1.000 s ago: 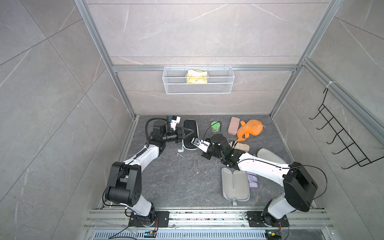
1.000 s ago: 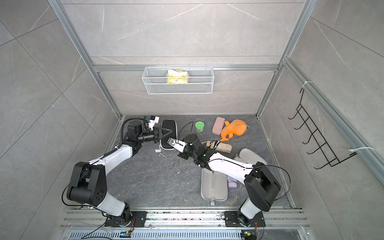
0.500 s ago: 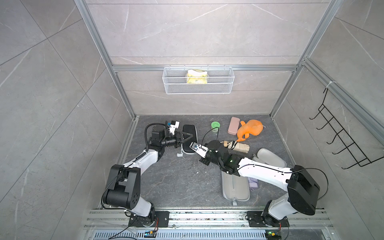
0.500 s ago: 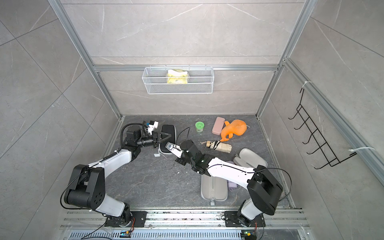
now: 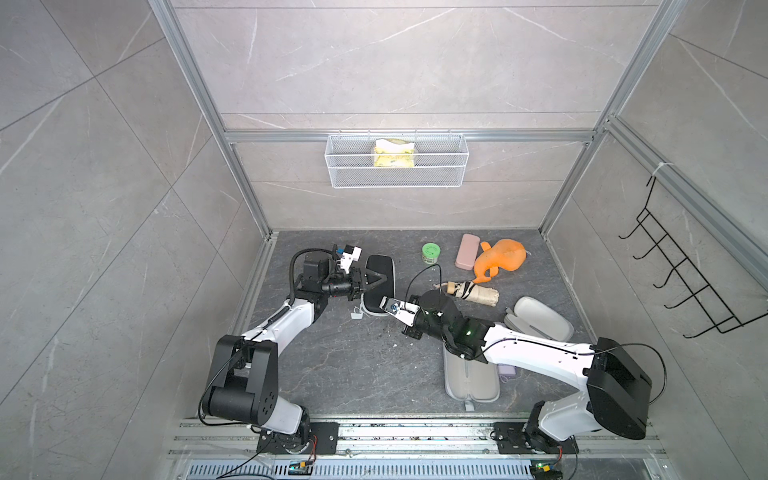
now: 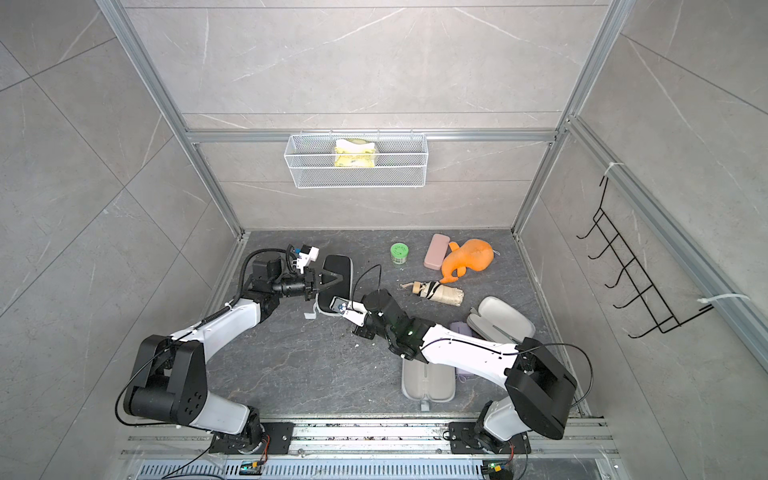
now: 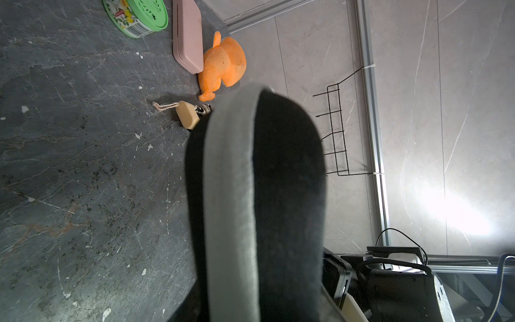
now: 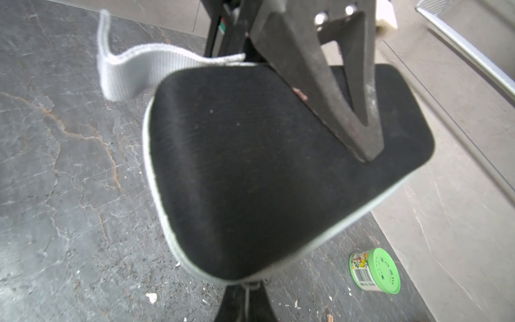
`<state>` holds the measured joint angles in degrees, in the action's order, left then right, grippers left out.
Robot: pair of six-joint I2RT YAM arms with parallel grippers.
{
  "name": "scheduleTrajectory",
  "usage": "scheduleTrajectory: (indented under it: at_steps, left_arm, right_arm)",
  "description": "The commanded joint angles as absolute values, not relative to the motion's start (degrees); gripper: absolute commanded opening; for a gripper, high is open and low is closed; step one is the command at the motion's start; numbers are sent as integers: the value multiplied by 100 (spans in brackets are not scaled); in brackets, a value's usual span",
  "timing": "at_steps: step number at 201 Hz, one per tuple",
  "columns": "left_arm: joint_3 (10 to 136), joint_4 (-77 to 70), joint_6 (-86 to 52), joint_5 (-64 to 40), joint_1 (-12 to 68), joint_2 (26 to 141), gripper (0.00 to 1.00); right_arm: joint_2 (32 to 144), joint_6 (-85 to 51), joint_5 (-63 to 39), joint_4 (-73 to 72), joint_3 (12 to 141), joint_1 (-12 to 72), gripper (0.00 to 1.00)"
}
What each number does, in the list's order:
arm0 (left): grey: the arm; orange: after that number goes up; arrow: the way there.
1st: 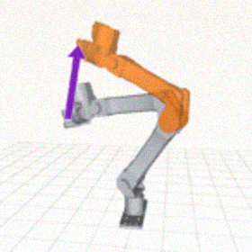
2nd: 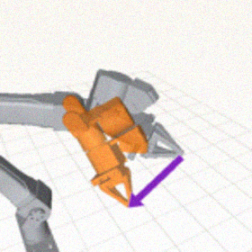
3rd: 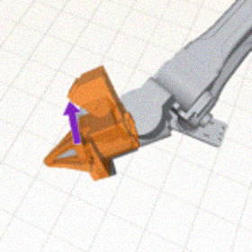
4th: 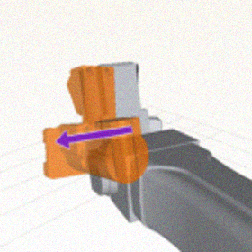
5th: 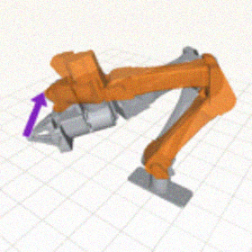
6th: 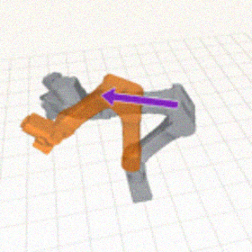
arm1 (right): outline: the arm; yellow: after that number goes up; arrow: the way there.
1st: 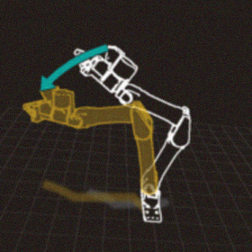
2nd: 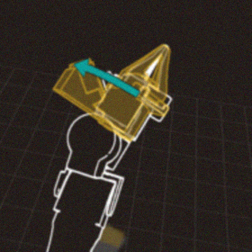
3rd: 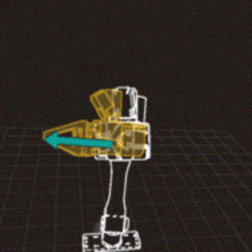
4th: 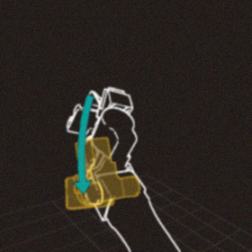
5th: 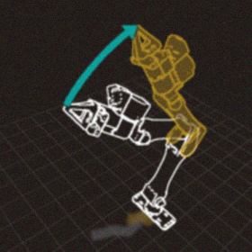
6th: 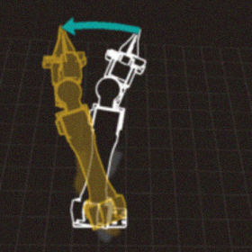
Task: Put umbrellas into zippered umbrella sleeves
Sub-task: Zip the zipper on the umbrella sleeve.
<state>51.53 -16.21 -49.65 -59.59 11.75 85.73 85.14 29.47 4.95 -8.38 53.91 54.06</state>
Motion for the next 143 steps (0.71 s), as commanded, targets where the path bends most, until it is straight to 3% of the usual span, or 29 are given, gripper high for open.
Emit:
scheduleTrajectory:
  at_steps: [1, 62, 143]
  left_arm:
    - [5757, -2543, -4651, -4881, 932, 8576, 0]
    - [5640, -1609, -4130, -5330, 1204, 8443, 0]
    - [5378, -1494, -4059, -5527, 1579, 8633, 0]
  right_arm:
    - [8445, 3187, -78, -265, 5516, 5830, 0]
    - [8968, 3498, 781, -894, 6059, 5225, 0]
    - [9321, 3949, 649, -1355, 6666, 4888, 0]
